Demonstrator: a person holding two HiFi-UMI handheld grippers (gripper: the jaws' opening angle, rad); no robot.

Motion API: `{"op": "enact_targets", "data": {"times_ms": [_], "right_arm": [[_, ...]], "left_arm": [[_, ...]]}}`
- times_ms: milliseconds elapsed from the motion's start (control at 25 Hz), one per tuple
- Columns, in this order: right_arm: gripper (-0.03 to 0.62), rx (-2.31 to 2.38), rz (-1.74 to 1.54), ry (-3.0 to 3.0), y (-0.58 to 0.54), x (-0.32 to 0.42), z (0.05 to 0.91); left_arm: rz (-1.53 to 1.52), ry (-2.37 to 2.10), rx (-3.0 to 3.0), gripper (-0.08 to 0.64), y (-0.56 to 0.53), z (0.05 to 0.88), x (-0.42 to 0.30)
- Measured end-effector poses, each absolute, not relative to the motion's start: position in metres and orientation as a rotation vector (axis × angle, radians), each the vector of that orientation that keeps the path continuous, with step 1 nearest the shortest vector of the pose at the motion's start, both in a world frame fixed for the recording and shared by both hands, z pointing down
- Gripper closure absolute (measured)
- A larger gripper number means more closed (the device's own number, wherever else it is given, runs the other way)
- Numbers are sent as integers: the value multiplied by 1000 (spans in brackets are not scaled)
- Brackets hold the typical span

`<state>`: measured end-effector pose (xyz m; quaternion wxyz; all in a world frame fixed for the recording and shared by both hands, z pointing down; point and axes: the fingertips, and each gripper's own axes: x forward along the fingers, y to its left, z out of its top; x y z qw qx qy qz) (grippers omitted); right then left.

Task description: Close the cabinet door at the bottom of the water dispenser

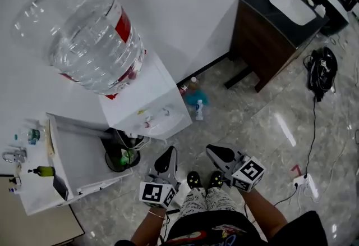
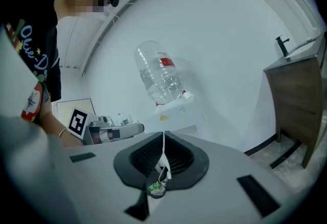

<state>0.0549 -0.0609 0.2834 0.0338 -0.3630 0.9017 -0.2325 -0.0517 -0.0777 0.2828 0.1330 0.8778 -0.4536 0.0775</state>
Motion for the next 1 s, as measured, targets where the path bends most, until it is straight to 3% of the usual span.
{"op": "enact_targets", "data": {"times_ms": [440,1000], "right_arm": [[575,-1172,-495,2889,-24,64,226],[577,-1140,-452,2851,-1,60,191]], "left_arm": [[110,-1364,2572,563,-31,199,-71],[104,-1433,2544,563,-7,185,-96]]}}
